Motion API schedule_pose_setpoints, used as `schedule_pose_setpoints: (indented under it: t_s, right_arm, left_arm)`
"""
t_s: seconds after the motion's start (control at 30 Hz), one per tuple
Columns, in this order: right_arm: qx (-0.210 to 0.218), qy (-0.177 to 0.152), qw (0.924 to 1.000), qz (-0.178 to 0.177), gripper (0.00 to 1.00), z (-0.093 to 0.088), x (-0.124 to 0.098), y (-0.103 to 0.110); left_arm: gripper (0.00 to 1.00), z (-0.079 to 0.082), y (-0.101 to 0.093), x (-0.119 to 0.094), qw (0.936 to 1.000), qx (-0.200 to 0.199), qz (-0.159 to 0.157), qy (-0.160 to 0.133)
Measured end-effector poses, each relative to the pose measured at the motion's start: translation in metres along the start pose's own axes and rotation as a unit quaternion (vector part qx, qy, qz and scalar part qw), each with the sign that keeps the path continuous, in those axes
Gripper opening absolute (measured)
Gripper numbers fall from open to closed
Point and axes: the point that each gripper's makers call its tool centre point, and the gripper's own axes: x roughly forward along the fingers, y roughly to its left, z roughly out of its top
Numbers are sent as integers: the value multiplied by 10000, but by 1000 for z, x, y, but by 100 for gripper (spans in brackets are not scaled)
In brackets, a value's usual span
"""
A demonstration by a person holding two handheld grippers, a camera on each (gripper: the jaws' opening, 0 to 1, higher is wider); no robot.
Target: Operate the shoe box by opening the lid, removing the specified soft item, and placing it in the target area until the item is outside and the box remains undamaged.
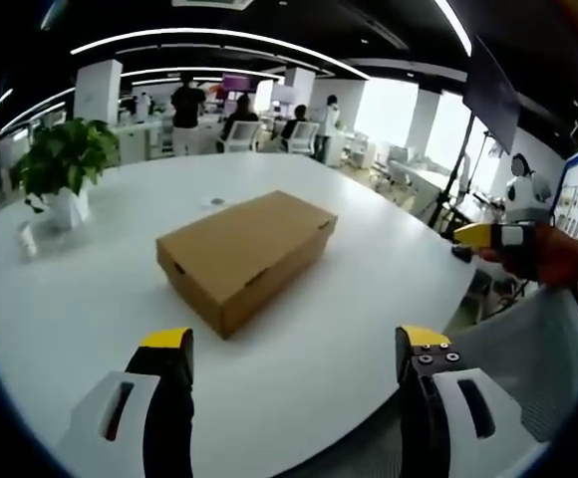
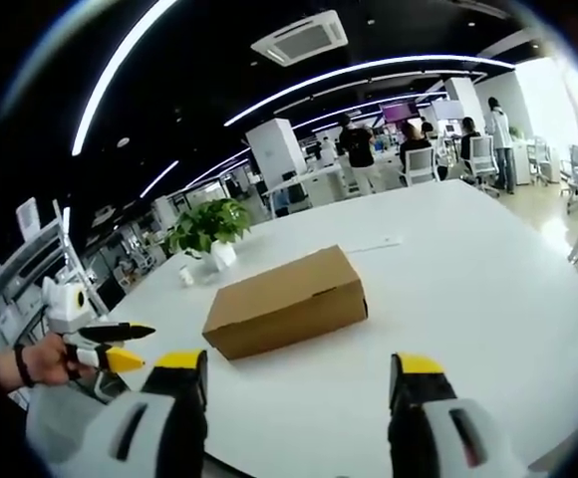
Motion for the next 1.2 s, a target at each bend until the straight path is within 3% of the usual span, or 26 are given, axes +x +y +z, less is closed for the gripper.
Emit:
schedule_pose_setpoints:
  t_s: [1.2]
  right_arm:
    - [86,-40,10000,-22,73,-2,-3,-1]
  left_arm:
    - [85,-8,-12,1,9997,61,-191,152]
